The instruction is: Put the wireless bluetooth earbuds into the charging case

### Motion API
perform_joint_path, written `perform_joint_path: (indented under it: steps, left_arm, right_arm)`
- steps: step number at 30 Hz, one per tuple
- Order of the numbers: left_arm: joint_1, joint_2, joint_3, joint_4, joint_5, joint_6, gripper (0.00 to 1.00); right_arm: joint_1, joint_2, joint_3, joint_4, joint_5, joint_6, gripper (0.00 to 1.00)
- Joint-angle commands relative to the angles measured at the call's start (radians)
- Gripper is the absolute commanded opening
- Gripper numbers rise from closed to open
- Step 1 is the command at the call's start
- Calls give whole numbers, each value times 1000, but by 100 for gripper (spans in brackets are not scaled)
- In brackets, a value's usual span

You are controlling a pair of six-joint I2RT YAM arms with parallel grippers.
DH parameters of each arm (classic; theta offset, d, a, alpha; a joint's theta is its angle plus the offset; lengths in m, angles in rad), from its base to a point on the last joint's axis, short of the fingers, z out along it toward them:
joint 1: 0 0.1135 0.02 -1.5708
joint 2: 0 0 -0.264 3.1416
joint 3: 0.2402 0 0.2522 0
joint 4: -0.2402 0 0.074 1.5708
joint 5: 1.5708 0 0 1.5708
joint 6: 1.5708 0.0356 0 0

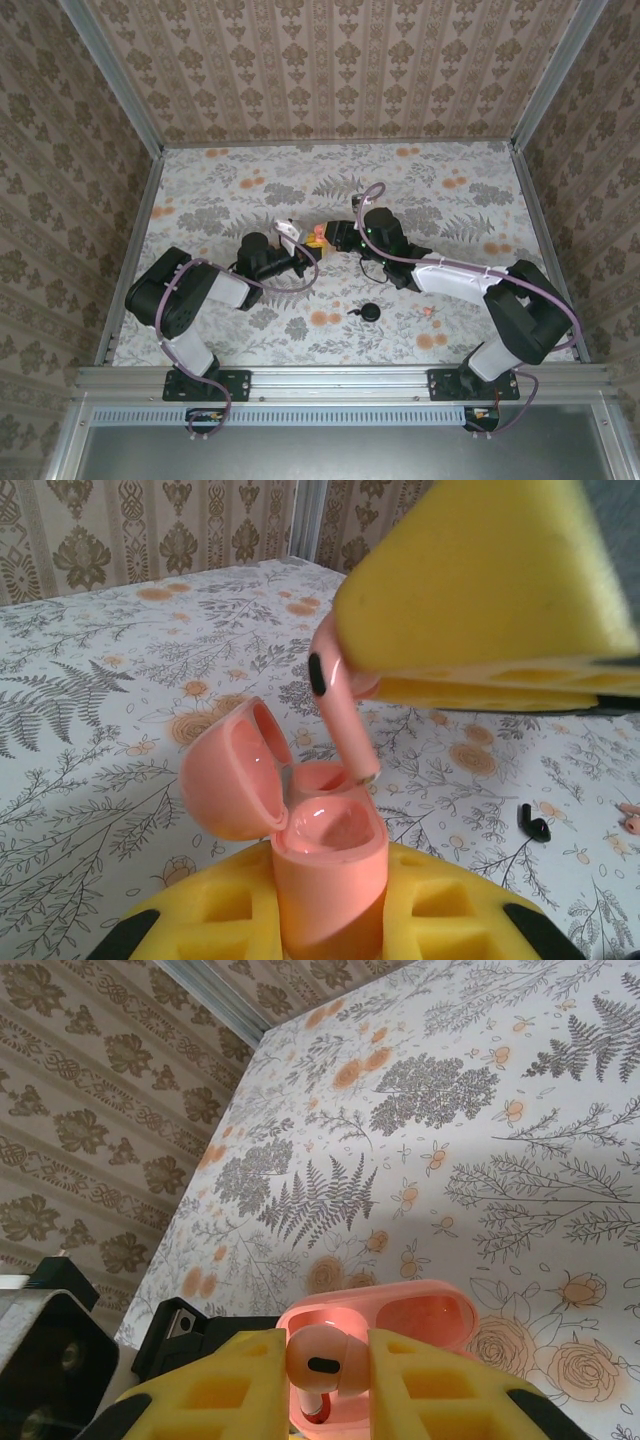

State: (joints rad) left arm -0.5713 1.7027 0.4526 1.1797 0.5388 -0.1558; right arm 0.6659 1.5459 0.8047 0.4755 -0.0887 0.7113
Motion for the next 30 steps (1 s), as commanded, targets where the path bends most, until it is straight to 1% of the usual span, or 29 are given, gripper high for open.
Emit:
perform_joint_path:
  steps: [1,17,25,30]
  left_arm:
    - [-9,5,28,43,14,-21,14]
    - [-9,0,33,73,-19,-47,14]
    - [-7,-3,31,78,-21,-45,14]
    - [-7,-9,32,75,-11,-41,14]
  right_arm:
    - [6,30,37,38,7,3,25]
    - [21,30,13,57,-16,20,25]
    - [27,13,-11,30,-16,25,25]
    - [27,19,-13,16,-16,32,29]
